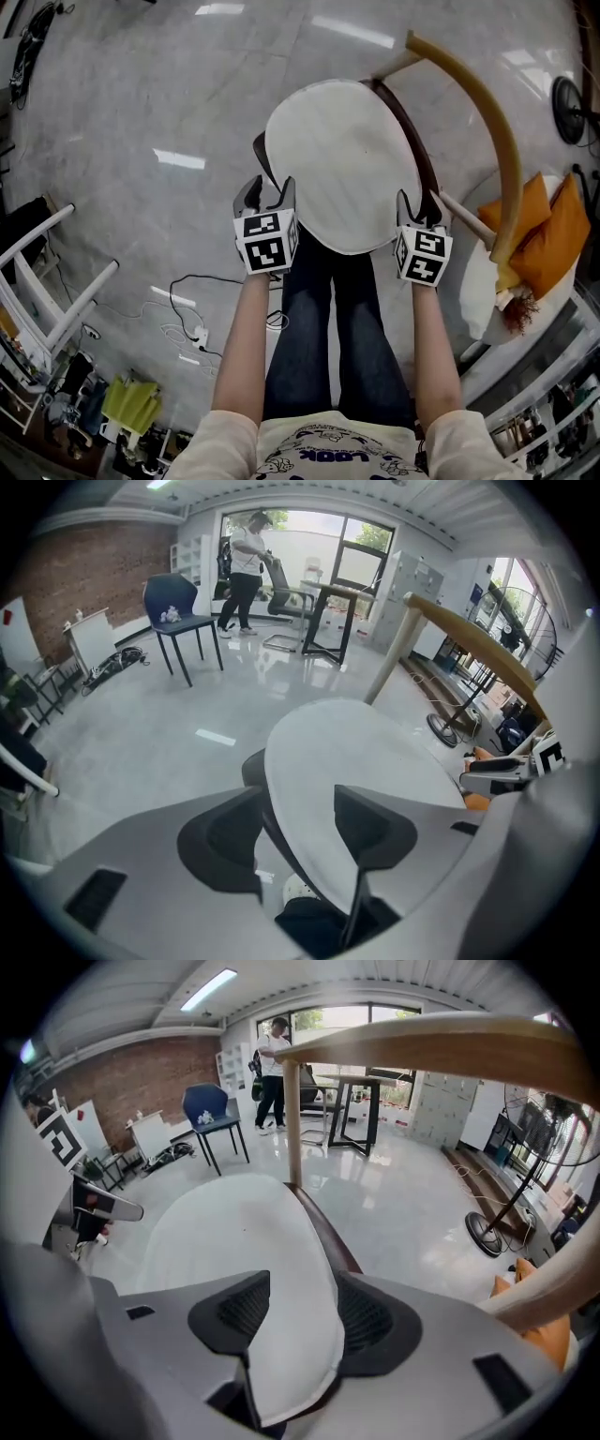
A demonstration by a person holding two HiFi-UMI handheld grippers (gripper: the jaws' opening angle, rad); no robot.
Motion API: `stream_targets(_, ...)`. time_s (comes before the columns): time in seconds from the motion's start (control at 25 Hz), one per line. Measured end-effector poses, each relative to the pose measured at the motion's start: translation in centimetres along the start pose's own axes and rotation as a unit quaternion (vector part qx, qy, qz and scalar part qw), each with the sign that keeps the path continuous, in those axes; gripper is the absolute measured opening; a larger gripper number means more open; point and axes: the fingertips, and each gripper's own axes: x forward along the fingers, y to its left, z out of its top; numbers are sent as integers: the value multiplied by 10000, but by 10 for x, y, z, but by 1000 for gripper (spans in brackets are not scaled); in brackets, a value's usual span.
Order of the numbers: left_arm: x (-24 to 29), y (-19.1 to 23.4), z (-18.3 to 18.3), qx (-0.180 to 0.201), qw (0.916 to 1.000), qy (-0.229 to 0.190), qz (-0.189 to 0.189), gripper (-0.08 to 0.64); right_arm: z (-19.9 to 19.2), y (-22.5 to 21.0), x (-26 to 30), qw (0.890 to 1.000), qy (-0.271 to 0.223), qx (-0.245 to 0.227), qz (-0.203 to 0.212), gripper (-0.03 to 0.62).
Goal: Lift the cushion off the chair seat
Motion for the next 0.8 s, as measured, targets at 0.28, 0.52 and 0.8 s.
stream_targets(0.28, 49, 6, -22, -128, 9997, 222, -30, 249, -18, -7, 39, 9998, 171, -24, -39, 269)
stream_targets(0.52, 63, 0, -31, -252, 9992, 275, -133, 245, -31, -11, 53, 9994, 324, -135, 67, 290)
stream_targets(0.8, 80, -1, -39, -549, 9960, 659, -263, 229, -39, -13, 65, 9991, 337, 102, 240, 290)
